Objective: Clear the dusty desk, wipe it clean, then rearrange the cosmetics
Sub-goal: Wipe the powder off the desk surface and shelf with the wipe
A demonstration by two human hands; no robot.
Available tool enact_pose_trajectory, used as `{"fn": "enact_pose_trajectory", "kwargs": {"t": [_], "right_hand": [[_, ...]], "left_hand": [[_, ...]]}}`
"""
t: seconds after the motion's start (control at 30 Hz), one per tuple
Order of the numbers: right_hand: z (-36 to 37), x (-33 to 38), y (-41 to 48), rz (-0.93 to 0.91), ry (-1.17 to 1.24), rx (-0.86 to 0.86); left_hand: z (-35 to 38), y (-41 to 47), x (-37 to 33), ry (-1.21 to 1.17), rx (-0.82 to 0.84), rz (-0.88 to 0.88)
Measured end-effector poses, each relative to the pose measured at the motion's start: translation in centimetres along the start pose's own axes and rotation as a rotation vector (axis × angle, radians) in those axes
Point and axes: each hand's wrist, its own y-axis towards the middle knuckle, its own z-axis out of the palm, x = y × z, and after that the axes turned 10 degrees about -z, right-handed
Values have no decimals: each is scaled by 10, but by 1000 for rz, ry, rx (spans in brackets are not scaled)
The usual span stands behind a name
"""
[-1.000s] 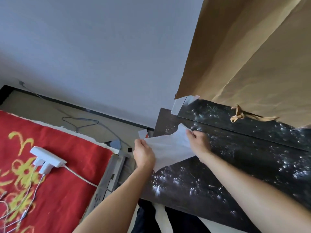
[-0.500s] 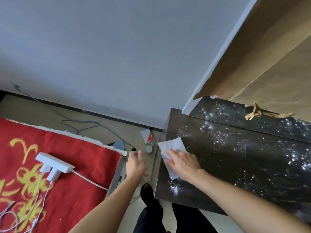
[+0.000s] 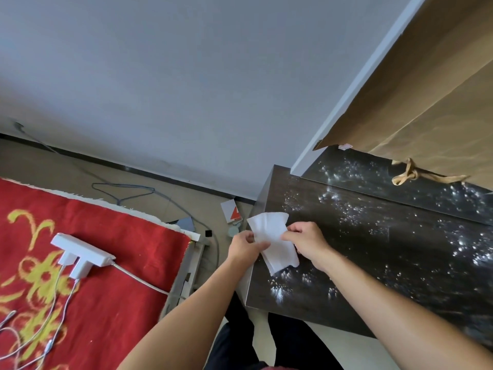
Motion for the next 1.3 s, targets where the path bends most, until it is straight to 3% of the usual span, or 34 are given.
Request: {"fn": "enact_pose_trajectory", "kwargs": {"t": [0.13,0.23,0.37,0.5,0.6,0.67,0.7,0.77,0.83,0.87,0.97,1.03,1.1,1.17,1.23,1.3], "right_hand": [[-23,23,-17,-16,285,112],[-38,26,-18,-8,432,42],[-50,24,-16,-204,269,-117],[-60,18,-13,-370,-75,77],[-63,20,-12,-429,-562,117],[-62,20,-7,-500,-668,116],[-62,18,-2,-498,-590,122],[-60,25,5,-360,-151,117],[-56,34,13,-226,230,-1],[-54,39,20,-227,255,-91],[-50,59,44,-522,-179,-285],[-45,76,68,-899,-556,-273],[-37,92,93,-1105,-851,-185],[-27,101,113,-1064,-1067,-96],[-14,92,124,-899,-1269,8],[-4,69,125,-792,-1289,88]], "left_hand": [[-3,-4,-16,-156,-1,96],[-8,-13,-35,-340,86,108],[-12,-33,-53,-426,63,183],[-15,-40,-56,-121,15,368],[-12,-39,-59,485,-135,482],[-12,-35,-60,724,-199,512],[-11,-30,-61,735,-206,485],[-13,-20,-62,581,-156,362],[-12,-12,-64,364,-74,227],[-11,-10,-63,305,-69,200],[-7,-3,-48,238,-166,183],[-8,-2,-31,241,-227,154],[-9,-3,-12,271,-268,116],[-7,-4,8,287,-272,72],[-4,-5,25,288,-259,17],[-1,-4,41,245,-236,-26]]}}
